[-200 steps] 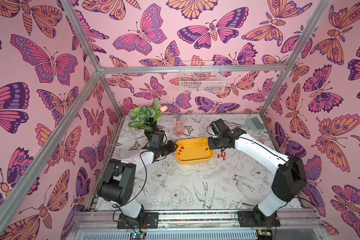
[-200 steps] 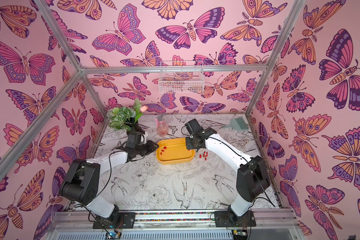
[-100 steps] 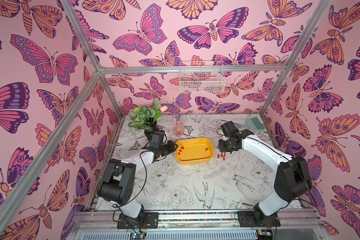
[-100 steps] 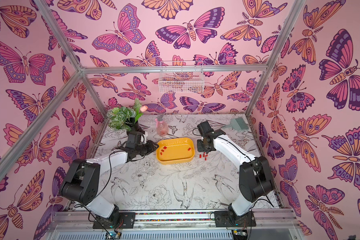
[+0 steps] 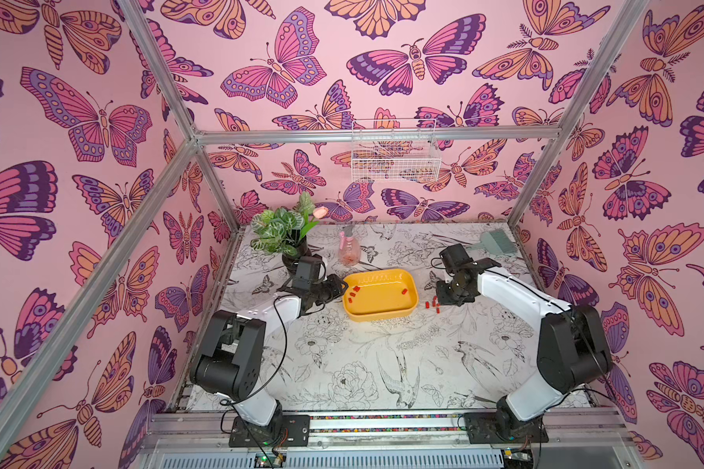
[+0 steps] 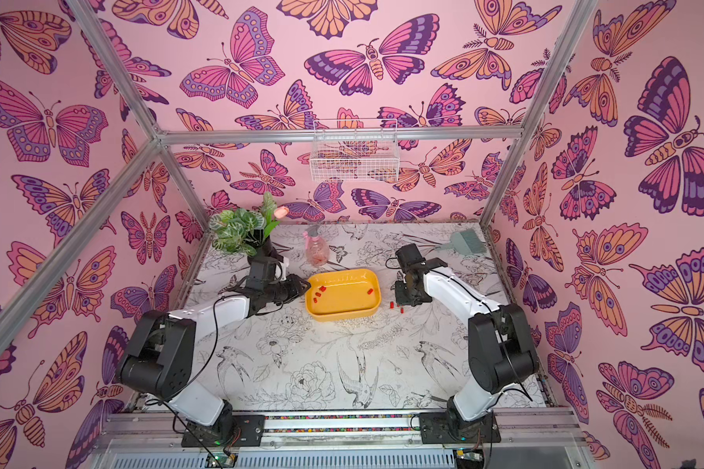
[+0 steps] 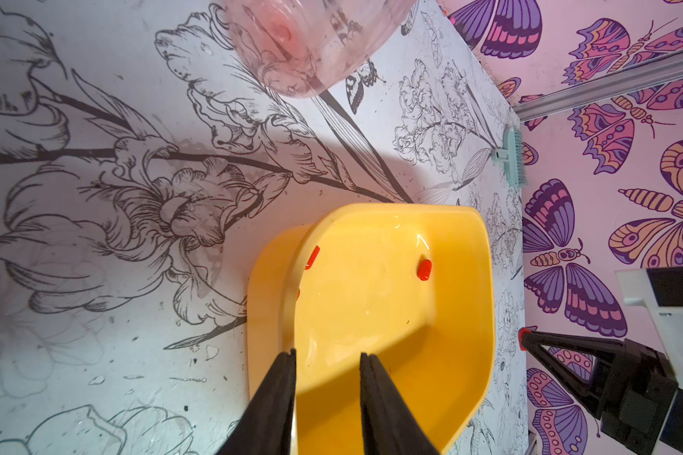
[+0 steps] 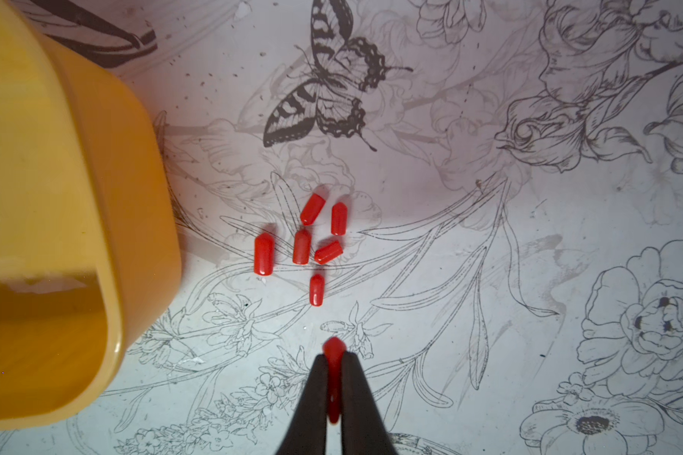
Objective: Take the screw protection sleeves out of the storage box
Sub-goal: Place the screw protection sleeve at the center of the board.
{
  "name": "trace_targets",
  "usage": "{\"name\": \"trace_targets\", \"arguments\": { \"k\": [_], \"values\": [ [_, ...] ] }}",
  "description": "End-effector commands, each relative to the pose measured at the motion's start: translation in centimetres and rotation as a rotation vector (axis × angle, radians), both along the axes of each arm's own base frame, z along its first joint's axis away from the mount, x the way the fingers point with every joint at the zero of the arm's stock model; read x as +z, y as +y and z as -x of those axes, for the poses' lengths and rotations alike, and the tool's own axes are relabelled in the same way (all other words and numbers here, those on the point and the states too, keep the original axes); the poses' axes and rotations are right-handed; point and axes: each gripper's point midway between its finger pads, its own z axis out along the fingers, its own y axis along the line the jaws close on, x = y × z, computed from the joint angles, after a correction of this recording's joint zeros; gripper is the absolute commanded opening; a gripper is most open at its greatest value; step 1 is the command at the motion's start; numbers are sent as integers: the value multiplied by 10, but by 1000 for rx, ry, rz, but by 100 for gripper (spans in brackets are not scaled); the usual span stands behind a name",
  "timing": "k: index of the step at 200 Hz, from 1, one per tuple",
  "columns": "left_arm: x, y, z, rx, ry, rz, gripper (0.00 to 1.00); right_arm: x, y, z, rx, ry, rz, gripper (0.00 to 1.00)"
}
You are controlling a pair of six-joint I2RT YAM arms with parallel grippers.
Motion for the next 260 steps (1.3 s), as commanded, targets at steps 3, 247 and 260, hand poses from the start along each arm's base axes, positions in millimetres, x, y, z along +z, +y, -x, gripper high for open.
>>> {"name": "trace_targets", "arguments": {
  "k": [3, 247, 260],
  "values": [
    [1, 4, 0, 8, -9, -1, 33, -11, -4, 1, 3, 33, 9, 12],
    [1, 3, -1, 6, -7, 1, 33, -60, -7, -9, -31, 111, -32, 13],
    [1, 3, -1, 6, -7, 0, 33, -62, -7, -10, -32, 114, -33, 13]
  ]
}}
